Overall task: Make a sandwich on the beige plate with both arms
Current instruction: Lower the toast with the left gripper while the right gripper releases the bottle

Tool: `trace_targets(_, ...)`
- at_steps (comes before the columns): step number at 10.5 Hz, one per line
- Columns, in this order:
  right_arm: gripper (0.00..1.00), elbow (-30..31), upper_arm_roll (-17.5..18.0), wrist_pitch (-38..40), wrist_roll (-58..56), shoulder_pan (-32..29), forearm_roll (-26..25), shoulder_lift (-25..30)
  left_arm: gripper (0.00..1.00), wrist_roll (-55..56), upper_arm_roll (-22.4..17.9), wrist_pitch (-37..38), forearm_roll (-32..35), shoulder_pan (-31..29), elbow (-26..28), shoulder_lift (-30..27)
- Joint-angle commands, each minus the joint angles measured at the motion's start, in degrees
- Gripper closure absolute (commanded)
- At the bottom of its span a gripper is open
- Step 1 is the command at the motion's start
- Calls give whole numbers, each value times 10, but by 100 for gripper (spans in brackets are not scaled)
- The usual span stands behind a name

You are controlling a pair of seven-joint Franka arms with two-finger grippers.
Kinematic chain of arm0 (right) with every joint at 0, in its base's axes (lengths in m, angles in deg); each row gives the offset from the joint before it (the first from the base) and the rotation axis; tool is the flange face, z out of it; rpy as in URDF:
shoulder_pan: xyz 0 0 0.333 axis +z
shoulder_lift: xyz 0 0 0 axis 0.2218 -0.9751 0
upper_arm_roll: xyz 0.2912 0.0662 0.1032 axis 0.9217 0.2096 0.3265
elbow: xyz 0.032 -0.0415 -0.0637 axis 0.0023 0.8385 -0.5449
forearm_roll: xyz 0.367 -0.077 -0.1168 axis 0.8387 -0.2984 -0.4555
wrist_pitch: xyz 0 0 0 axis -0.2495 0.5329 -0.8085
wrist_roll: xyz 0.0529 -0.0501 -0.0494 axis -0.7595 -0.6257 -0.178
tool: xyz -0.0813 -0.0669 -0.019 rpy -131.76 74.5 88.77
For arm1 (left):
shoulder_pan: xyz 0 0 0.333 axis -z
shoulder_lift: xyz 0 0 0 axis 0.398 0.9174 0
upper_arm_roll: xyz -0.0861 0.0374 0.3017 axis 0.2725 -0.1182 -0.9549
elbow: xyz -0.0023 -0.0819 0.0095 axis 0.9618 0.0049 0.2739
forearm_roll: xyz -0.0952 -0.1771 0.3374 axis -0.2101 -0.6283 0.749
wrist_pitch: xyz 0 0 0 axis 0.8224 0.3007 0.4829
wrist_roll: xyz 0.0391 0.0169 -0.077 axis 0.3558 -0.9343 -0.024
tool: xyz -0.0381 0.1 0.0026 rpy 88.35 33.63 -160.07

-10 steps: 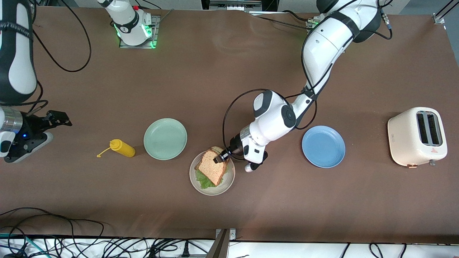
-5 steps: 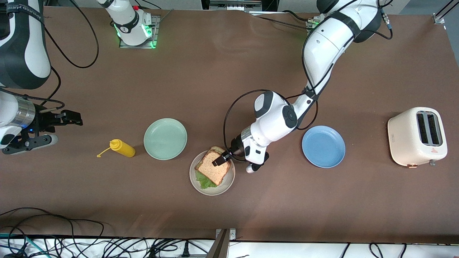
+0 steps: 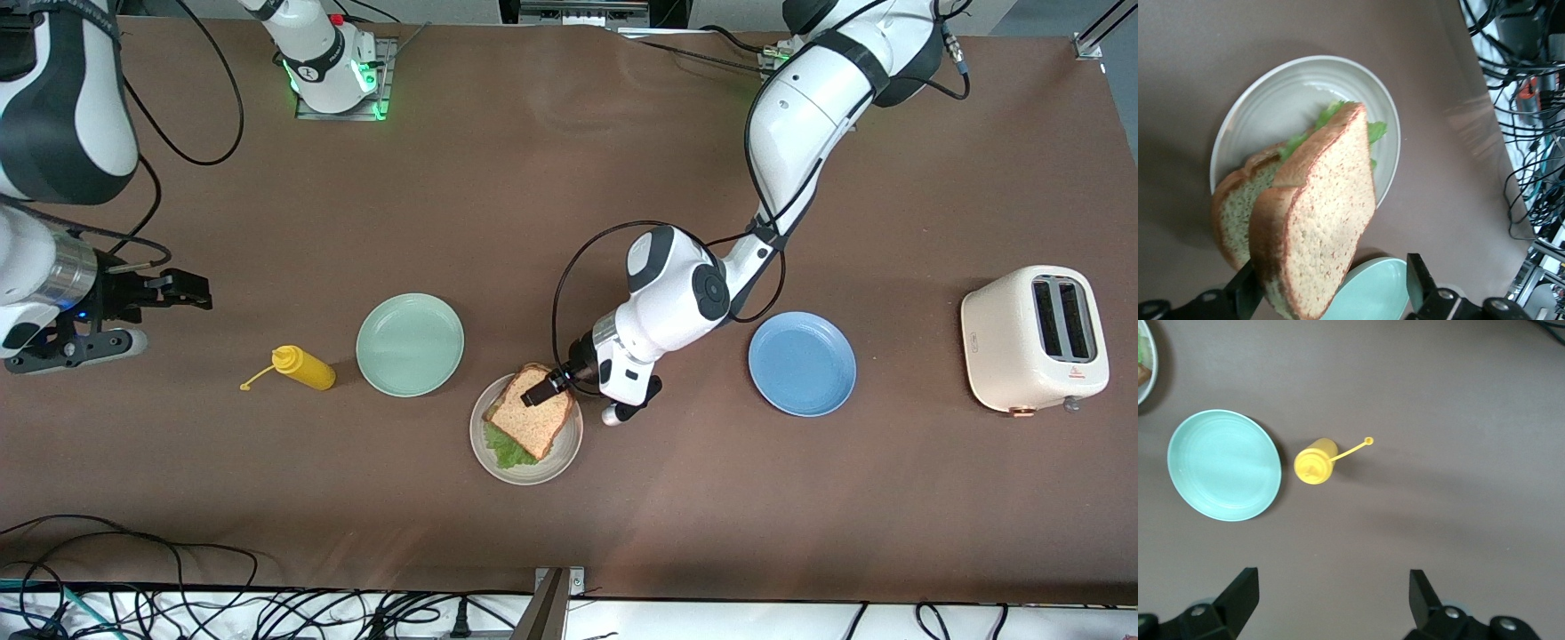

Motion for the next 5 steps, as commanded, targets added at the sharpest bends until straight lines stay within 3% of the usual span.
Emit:
trace_targets(1,0,63,-14,-2,15,15,-10,41,0,-1,-7,21,35,7,-5,2)
trace_targets(3,0,85,-15,22,9,15,-4,64,0,-1,-8,36,38,8,0,2)
trace_targets(5,0,45,-21,60,8,13,-2,65,0,-1,-14,66,38,14,0,3)
